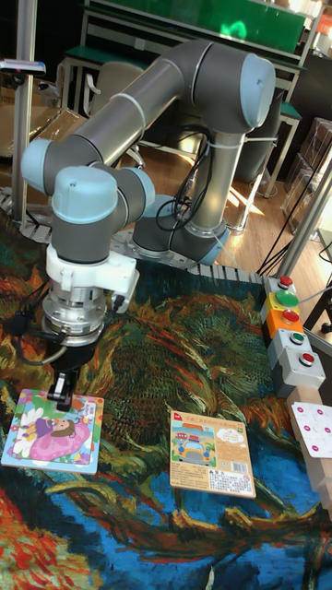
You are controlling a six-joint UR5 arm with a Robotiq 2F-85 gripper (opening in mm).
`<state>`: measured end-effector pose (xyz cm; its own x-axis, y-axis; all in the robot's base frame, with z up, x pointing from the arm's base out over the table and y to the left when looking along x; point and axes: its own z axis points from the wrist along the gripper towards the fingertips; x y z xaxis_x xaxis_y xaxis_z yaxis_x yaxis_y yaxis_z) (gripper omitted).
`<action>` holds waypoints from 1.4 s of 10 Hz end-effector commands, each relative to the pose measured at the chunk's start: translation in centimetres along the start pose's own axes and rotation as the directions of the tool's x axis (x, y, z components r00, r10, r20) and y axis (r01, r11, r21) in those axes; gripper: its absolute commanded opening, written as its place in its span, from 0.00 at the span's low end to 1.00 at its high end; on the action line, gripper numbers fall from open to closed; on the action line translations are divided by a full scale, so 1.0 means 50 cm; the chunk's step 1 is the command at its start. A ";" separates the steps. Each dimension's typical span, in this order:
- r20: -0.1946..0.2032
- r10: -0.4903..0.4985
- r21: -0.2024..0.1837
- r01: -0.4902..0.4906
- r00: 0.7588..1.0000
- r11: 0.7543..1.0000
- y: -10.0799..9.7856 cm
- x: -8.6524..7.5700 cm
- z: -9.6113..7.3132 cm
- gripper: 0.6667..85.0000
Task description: Assemble one piece of a puzzle
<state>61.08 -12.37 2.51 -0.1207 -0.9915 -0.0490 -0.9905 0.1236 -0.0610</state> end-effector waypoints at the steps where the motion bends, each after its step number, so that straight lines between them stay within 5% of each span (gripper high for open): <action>1: -0.001 0.054 0.006 -0.054 0.999 0.999 0.003 0.004 -0.015 0.01; 5: -0.023 0.056 0.020 -0.055 0.998 0.998 -0.006 0.016 -0.014 0.01; 14: 0.024 0.153 0.027 -0.153 0.988 0.988 0.021 -0.008 0.010 0.01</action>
<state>60.45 -12.02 2.14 -0.2508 -0.9657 -0.0670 -0.9638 0.2556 -0.0758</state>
